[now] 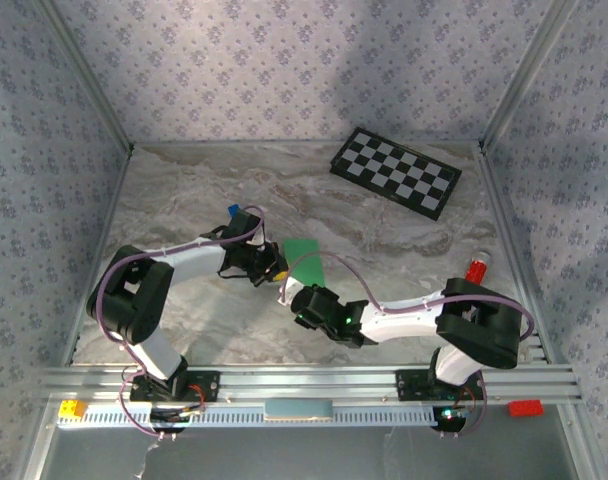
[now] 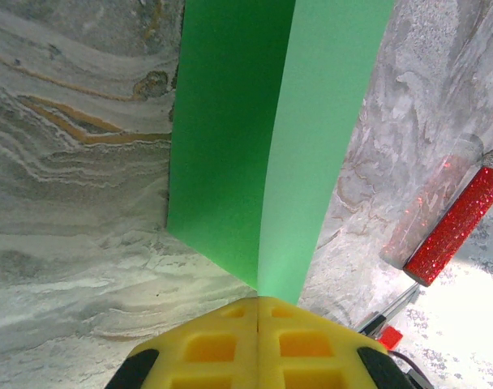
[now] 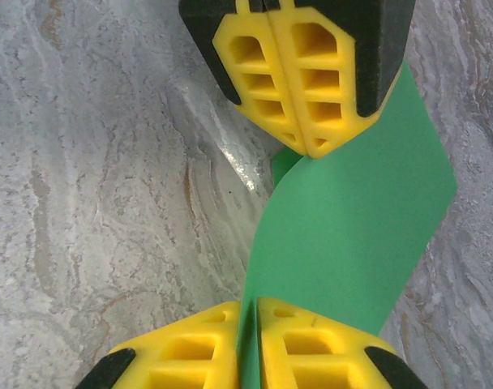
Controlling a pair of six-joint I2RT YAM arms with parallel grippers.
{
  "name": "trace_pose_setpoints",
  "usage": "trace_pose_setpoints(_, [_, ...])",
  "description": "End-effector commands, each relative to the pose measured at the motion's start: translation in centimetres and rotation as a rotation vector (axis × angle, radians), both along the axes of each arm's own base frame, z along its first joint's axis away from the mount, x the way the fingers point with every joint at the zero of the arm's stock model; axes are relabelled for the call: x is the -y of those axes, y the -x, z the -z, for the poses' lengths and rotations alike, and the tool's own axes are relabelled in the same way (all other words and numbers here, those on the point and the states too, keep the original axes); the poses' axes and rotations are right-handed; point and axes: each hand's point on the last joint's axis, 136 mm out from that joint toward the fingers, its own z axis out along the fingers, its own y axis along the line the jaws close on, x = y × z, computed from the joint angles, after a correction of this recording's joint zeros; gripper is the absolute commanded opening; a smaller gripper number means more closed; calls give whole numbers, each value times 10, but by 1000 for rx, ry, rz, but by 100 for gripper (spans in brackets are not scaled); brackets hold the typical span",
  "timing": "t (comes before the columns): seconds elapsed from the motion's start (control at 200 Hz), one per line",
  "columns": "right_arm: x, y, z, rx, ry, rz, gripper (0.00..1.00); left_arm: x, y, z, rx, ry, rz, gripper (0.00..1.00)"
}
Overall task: Fold a paper plane with a square sheet of paper (pick it up from the middle)
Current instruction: Third fold the triangle at the center of the table.
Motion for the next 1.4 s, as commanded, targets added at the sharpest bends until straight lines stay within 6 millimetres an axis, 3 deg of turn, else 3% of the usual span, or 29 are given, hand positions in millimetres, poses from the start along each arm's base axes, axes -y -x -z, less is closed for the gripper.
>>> trace_pose_setpoints(0.0, [1, 0, -6, -18, -58, 14, 12, 1, -5, -12, 32, 9, 10, 0])
trace_pose_setpoints(0.63, [-5, -4, -6, -56, -103, 13, 20, 1, -5, -11, 32, 9, 10, 0])
trace_pose_setpoints(0.73, [-6, -4, -5, -60, -105, 10, 18, 1, -5, -12, 32, 10, 11, 0])
trace_pose_setpoints(0.975, [-2, -4, -3, -78, -102, 20, 2, 1, -6, -13, 36, 9, 10, 0])
trace_pose_setpoints(1.114, [-2, -4, -3, -107, -120, 30, 0, -3, -8, -16, 52, -1, 7, 10])
trace_pose_setpoints(1.194, [-3, -2, -5, -148, -160, 33, 0, -10, -10, -20, 66, -28, 4, 22])
trace_pose_setpoints(1.319, [-8, 5, -7, -303, -272, 13, 0, -26, -16, -29, 105, -87, -4, 40])
trace_pose_setpoints(1.394, [-10, 6, -9, -445, -364, 34, 0, -34, -20, -36, 134, -117, -9, 45])
